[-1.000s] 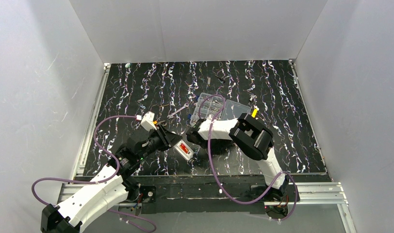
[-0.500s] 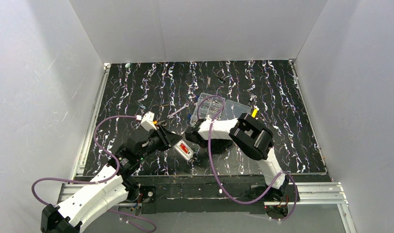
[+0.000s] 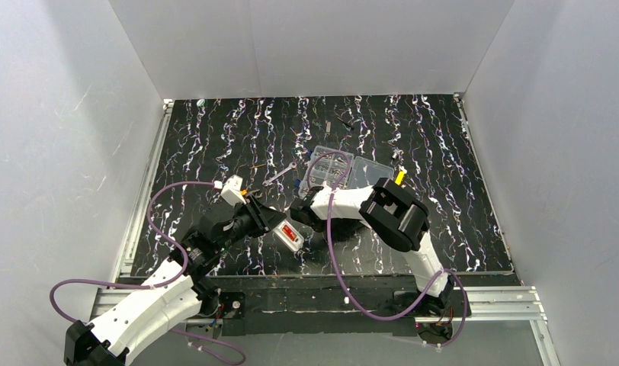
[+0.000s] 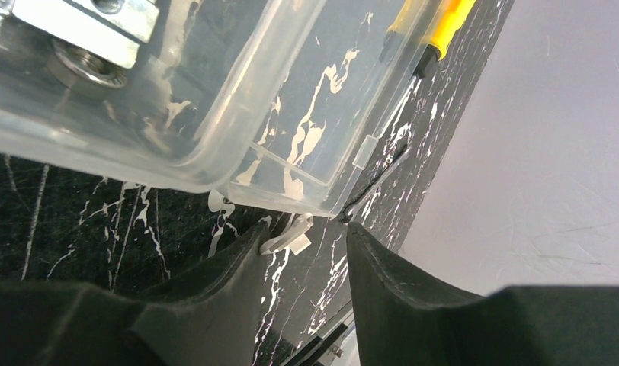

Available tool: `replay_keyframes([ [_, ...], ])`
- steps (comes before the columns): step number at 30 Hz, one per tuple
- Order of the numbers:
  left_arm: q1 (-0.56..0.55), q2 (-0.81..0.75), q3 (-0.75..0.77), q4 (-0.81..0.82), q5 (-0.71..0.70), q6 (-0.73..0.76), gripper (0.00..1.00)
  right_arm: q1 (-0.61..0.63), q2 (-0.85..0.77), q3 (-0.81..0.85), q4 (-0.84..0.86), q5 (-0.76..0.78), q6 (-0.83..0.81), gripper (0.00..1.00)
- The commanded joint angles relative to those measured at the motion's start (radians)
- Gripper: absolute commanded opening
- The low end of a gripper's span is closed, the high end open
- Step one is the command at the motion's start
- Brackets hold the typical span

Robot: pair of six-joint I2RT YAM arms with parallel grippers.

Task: Load the batteries into the remote control
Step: Adjust the battery cover at the center of the board.

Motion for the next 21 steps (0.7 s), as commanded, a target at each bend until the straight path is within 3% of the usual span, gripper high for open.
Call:
replay_keyframes([
  [1,0.003,0.001,0.031,0.025,-0.012,0.009,0.0,-0.016,0.02,0.009,0.04,-0.045,0.0,0.49],
  [9,0.004,0.014,0.033,0.033,-0.006,0.006,0.0,-0.049,-0.007,-0.02,0.09,-0.075,-0.06,0.4],
  [21,0.003,0.004,0.028,0.027,-0.006,0.002,0.0,-0.05,-0.042,-0.046,0.11,-0.064,-0.062,0.09],
])
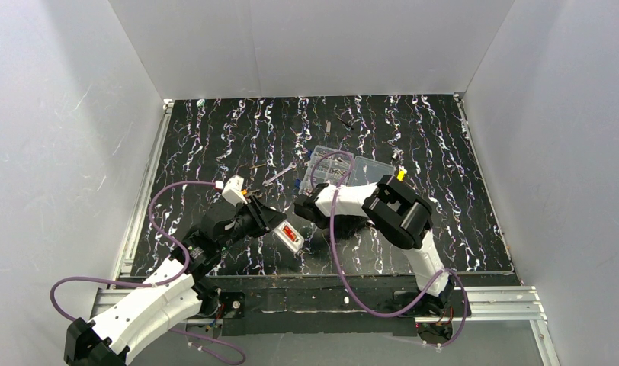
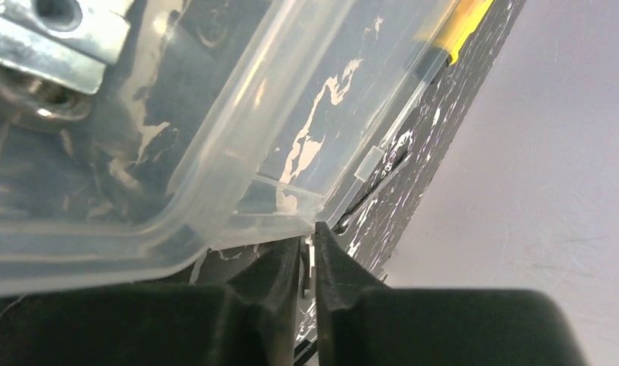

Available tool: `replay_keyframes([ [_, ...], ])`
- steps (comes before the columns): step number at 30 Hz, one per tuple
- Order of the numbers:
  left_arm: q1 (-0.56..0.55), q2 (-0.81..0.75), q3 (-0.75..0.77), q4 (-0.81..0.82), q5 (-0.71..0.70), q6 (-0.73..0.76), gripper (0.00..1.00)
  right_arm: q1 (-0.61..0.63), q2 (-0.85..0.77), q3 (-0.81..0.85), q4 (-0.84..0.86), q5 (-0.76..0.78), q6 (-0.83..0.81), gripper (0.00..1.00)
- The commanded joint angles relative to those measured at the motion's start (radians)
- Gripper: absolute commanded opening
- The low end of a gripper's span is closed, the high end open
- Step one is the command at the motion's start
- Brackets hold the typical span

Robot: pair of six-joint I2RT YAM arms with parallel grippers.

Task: Load the batteries into the remote control
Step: Adjust the battery cover at the center of the board.

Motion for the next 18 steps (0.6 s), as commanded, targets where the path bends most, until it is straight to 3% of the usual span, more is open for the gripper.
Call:
replay_keyframes([
  [1,0.003,-0.013,0.028,0.028,-0.005,0.0,0.0,-0.006,-0.04,-0.02,0.061,-0.039,0.029,0.08],
  [3,0.004,-0.011,0.028,0.029,-0.006,-0.001,0.0,-0.006,-0.05,-0.025,0.06,-0.031,0.034,0.01],
  [11,0.004,-0.005,0.029,0.036,-0.001,-0.003,0.0,-0.006,-0.108,-0.032,0.041,-0.015,0.049,0.01],
  [18,0.004,-0.018,0.039,0.007,-0.004,0.019,0.0,-0.004,-0.253,-0.037,-0.003,-0.036,0.067,0.01],
])
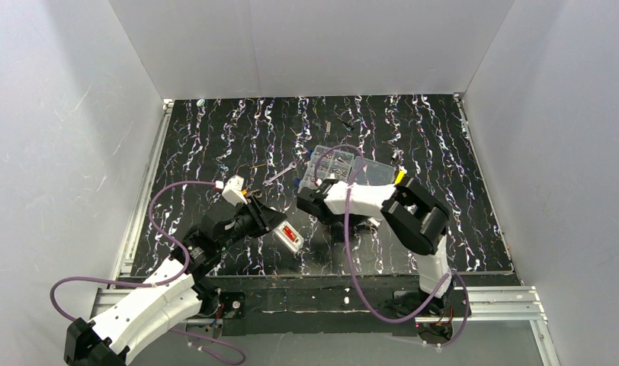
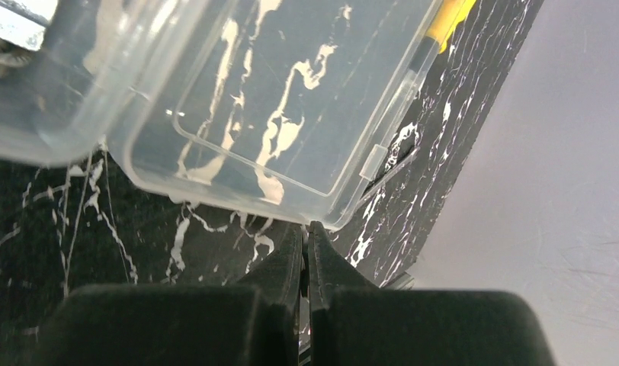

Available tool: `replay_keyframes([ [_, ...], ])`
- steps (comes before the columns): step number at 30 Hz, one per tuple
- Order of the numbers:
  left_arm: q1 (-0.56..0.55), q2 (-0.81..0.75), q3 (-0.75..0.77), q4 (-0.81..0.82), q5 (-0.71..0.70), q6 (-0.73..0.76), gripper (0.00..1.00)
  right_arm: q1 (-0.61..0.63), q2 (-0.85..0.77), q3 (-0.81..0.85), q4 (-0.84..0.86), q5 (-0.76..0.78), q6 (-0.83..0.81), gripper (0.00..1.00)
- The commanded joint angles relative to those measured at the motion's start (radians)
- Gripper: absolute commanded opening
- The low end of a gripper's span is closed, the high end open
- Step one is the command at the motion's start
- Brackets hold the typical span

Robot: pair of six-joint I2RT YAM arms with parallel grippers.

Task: Load the batteries into the remote control
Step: Adjust the battery cover at the center of the board.

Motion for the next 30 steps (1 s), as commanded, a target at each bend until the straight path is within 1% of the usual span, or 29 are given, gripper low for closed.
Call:
replay_keyframes([
  [1,0.004,-0.02,0.041,0.005,-0.004,0.021,0.0,-0.002,-0.159,-0.003,-0.022,-0.015,0.045,0.01],
  [6,0.004,-0.03,0.053,-0.028,-0.002,0.041,0.0,-0.003,-0.305,-0.051,0.05,-0.164,0.016,0.01],
  [9,0.003,-0.037,0.056,-0.038,-0.005,0.047,0.0,-0.003,-0.386,-0.097,0.126,-0.307,0.013,0.01],
  [13,0.004,-0.052,0.069,-0.072,-0.006,0.069,0.0,-0.004,-0.527,-0.23,0.342,-0.603,-0.038,0.01],
  [18,0.004,-0.073,0.083,-0.114,-0.008,0.092,0.0,-0.004,-0.649,-0.385,0.608,-0.896,-0.034,0.01],
  [20,0.004,-0.077,0.085,-0.12,-0.01,0.093,0.0,-0.004,-0.659,-0.424,0.704,-0.966,-0.027,0.01],
  [25,0.004,-0.072,0.09,-0.117,-0.003,0.092,0.0,-0.004,-0.589,-0.443,0.822,-1.072,-0.012,0.01],
  [28,0.003,-0.072,0.097,-0.124,-0.001,0.093,0.0,-0.004,-0.543,-0.446,0.883,-1.096,0.016,0.01],
  [30,0.005,-0.075,0.101,-0.132,-0.003,0.097,0.0,-0.007,-0.532,-0.456,0.921,-1.094,0.035,0.03],
])
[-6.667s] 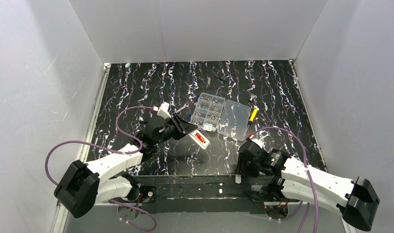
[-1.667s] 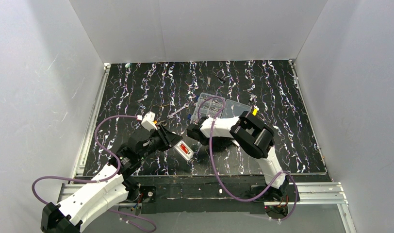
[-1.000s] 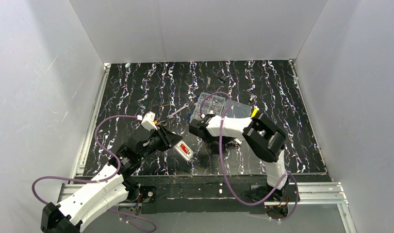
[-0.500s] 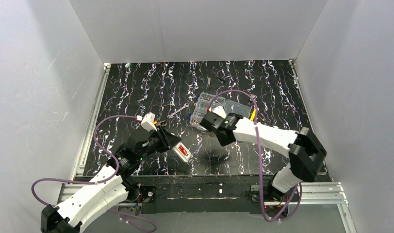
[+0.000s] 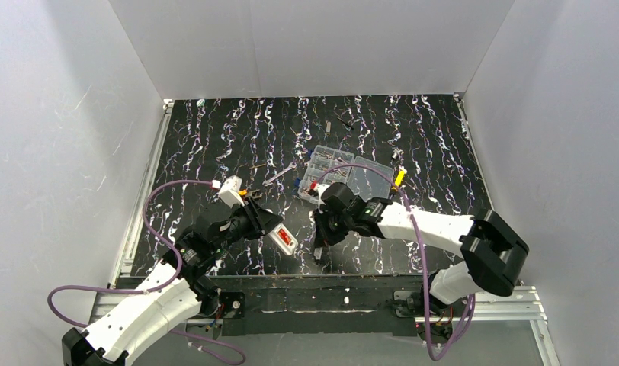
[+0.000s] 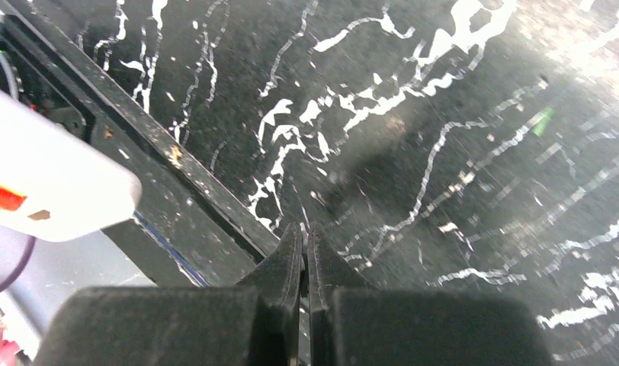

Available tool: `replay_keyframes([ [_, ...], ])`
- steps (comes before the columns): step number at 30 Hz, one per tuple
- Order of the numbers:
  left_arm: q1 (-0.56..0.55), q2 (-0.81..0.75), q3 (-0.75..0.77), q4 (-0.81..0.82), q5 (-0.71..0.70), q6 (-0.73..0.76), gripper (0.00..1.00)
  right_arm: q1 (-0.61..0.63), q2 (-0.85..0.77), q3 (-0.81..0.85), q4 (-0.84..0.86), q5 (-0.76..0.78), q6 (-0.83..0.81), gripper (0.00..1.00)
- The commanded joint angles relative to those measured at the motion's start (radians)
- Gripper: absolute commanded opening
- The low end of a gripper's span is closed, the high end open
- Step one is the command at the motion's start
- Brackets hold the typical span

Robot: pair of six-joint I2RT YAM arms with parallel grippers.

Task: Load the batteries into the remote control
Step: Adjust the battery cover at the center of the board.

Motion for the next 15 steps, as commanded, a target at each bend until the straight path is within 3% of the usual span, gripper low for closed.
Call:
replay_keyframes([
  [1,0.004,-0.015,0.053,-0.001,-0.004,0.018,0.0,-0.01,0.029,-0.022,0.176,-0.072,0.047,0.05],
  [15,0.004,-0.014,0.047,-0.003,-0.004,0.013,0.0,-0.056,0.115,-0.026,0.176,-0.041,0.056,0.25],
])
